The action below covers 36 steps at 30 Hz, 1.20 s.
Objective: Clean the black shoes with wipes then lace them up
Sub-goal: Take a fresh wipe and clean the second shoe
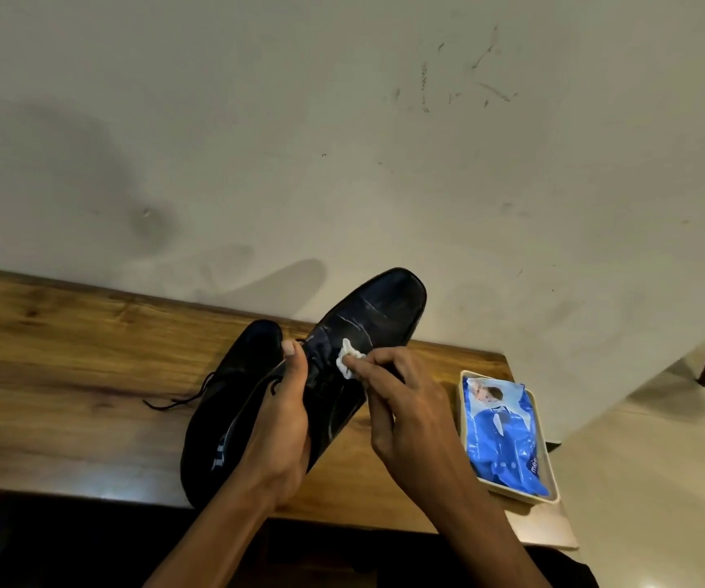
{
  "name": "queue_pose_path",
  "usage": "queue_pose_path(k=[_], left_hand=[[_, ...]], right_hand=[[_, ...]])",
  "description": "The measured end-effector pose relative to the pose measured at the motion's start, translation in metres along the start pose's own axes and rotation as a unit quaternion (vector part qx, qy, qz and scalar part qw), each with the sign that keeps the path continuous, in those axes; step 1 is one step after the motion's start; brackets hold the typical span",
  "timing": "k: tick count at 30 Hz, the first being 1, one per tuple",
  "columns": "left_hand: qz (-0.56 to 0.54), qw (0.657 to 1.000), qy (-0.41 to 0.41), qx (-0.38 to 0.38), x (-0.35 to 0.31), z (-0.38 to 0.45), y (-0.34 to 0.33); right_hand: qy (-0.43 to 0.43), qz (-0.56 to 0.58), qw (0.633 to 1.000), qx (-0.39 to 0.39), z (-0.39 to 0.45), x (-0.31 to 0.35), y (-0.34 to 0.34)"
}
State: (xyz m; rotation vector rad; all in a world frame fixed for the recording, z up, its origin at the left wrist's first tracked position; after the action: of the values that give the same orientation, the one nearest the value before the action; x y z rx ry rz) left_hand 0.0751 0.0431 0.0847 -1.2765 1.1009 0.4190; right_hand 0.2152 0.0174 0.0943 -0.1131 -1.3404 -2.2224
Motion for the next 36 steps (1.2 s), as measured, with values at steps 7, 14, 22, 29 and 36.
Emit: queue_pose_path(k=[7,14,22,29,36], left_hand=[[-0.102,0.995,0.019,0.005,-0.004,0.002,-0.009],[-0.176,0.984,0.028,-0.020,-0.008,0.001,-0.002],[-0.182,0.983,0.023,-0.023,-0.009,-0.001,-0.004],[-0.209,0.977,0.038,-0.032,-0.007,0.003,-0.003],[-0.200,0.979,0.027,-0.026,-0.007,-0.003,-0.010]], right_hand=[[-0.044,-0.058,0.995,-0.070,0.019,-0.032,0.008],[-0.020,0.050,0.998,-0.019,-0.009,0.009,-0.010],[0.003,0.005,0.999,-0.048,0.006,0.000,-0.005],[0.026,0.027,0.999,0.004,-0.016,0.034,-0.018],[0.023,-0.014,0.999,-0.037,-0.002,0.005,-0.009]])
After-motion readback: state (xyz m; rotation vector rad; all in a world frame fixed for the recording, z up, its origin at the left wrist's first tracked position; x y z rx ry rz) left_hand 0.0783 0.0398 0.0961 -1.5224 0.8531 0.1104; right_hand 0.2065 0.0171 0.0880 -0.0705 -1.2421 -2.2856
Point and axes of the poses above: each hand's wrist, its own z-axis towards the middle knuckle, its own y-axis out of the back of the hand, x = y × z, the point moved 2 cm from there along z, towards the middle knuckle, and after that the axes turned 6 degrees about x, right-handed, at the moved point
